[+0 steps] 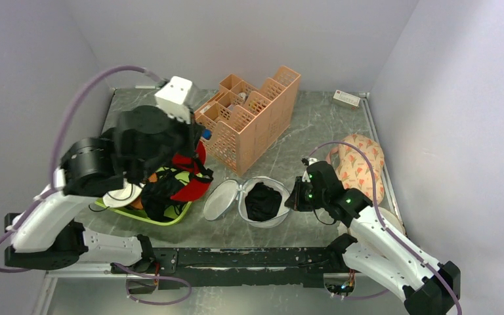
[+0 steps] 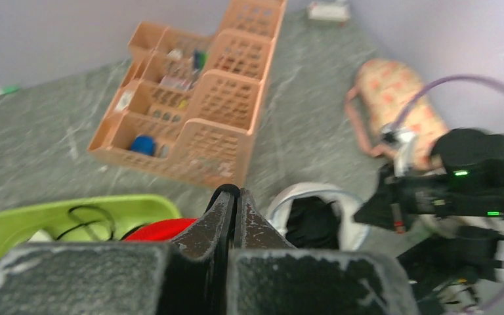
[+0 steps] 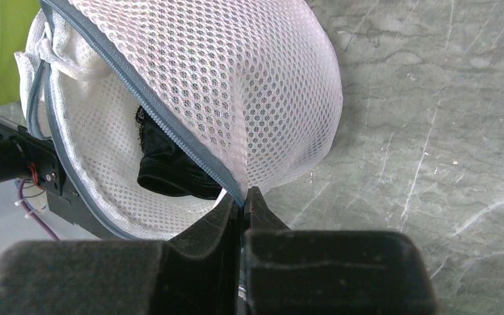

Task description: Unzip the laundry bag and remove the bra

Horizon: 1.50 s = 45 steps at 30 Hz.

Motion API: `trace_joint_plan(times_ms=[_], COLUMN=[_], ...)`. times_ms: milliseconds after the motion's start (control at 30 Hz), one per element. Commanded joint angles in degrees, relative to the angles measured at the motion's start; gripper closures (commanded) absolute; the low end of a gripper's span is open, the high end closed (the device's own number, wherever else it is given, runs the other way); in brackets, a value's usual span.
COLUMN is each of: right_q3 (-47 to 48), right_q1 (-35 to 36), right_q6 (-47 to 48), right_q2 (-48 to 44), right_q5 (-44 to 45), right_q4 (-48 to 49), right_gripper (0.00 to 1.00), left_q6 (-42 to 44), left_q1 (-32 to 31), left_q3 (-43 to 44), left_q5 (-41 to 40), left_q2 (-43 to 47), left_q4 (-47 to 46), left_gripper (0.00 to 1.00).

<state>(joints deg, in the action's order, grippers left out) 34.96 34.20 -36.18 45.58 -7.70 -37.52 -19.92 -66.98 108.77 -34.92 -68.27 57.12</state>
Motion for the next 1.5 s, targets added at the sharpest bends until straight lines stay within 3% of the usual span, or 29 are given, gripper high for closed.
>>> trace_joint_plan(times_ms=[0,100,233,467,600,767,1233,1467], right_q3=[-0.2,-0.1,0.5,0.5,0.3,0.0,-0.8,-0.9], right_q1=[0.1,0.1,0.1,0.1,0.1,0.1,0.1,0.1], right_q6=[-0.1,0.0,0.1,0.1,0.1,0.3,0.5,0.5], right_q2=[0.1,0.6,0.6,0.3,0.5,0.6,0.8,0.3], right_q5=[0.3,0.1,0.0,0.1,-0.2,-0.4,-0.9,-0.9], right_q4=[1.1,1.2,1.0,0.6,1.0,1.1,1.8,1.6], right_gripper=[1.00,1.00,1.00,1.00,1.00,1.00,1.00,1.00], left_q6=[0.3,4.1,11.9,16.8,16.7,17.5,2.2,-1.8], left_q1=[0.8,6.5,21.8,34.2,36.7,37.3,39.1,46.8], left_q3=[-1.0,-4.2,-7.6,-4.3,-3.2,-11.3,-41.8,-49.8], left_q5=[-9.2,-6.3,1.5,-0.9,-7.1,-9.8,9.7,12.6], left_q2=[-2.8,-1.9,-1.3,-2.0,-1.1,0.0,1.3,3.5], left_q4=[7.2,3.6,-1.0,-2.5,-3.6,-6.0,-12.0,-14.8], left_gripper=[0.93,0.93,0.93,0.93,0.93,0.93,0.93,0.93])
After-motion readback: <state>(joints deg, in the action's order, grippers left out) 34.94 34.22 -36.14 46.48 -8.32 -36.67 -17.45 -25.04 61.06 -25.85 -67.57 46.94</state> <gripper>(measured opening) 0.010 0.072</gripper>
